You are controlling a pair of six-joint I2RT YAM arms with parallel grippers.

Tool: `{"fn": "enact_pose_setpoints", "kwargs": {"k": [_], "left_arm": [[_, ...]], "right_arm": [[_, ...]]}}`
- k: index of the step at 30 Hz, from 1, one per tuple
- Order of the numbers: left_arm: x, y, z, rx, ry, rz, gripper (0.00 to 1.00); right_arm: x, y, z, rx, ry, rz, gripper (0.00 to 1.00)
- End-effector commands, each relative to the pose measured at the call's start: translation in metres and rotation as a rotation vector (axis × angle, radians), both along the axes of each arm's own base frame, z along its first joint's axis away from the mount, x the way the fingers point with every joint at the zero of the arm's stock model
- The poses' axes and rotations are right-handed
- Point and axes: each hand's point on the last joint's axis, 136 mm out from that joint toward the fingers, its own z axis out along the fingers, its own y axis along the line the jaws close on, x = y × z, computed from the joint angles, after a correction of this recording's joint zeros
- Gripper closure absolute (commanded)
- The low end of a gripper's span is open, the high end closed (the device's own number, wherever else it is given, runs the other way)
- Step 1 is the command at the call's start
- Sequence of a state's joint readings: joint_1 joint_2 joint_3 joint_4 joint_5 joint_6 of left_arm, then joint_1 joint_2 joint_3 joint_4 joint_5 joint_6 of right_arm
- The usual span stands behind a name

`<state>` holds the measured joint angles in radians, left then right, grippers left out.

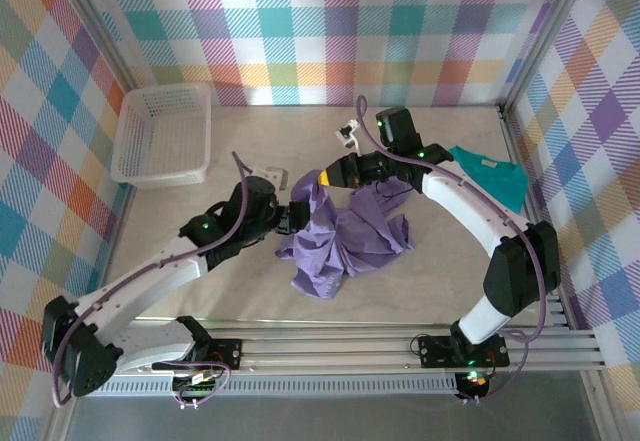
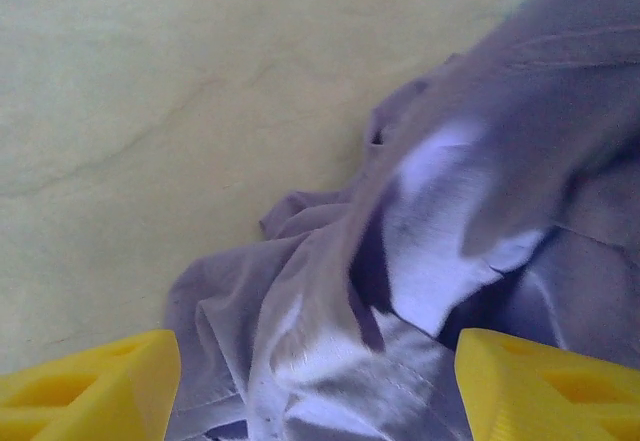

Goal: Fold the inside-out t-shirt
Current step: Turn the T-shirt inside out at the center of the table.

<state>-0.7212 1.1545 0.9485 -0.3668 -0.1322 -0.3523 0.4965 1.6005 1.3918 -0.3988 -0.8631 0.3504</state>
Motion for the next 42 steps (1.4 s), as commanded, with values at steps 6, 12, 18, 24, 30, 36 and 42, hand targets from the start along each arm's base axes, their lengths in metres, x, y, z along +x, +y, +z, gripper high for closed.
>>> {"fn": "enact_pose_setpoints", "kwargs": {"k": [6,12,18,24,30,36,42], "left_arm": [[0.033,0.011,0.012,0.030,-0.026,0.144,0.45],[0.022,0.022,-0.007,0.046,0.057,0.139,0.65],[0.010,0.030,-0.009,-0.002,0.100,0.110,0.75],[0.009,0.024,-0.006,-0.051,0.118,0.039,0.96],[-0.003,0.021,0.011,-0.110,0.079,-0.034,1.00],[-0.012,0.030,0.021,-0.128,0.050,-0.024,1.00],[-0.011,0.064,0.013,0.010,0.053,0.110,1.00]], "right_arm": [[-0.009,-0.009,0.011,0.003,-0.069,-0.006,1.00],[-0.003,-0.020,0.020,-0.027,-0.139,-0.062,1.00],[0.002,-0.025,0.024,-0.045,-0.181,-0.091,1.00],[0.004,-0.027,0.023,-0.070,-0.195,-0.099,1.00],[0.026,-0.058,-0.005,-0.325,-0.245,-0.251,1.00],[0.028,-0.052,-0.020,-0.410,-0.287,-0.227,0.97],[0.039,-0.066,-0.041,-0.680,-0.412,-0.288,0.98]]}}
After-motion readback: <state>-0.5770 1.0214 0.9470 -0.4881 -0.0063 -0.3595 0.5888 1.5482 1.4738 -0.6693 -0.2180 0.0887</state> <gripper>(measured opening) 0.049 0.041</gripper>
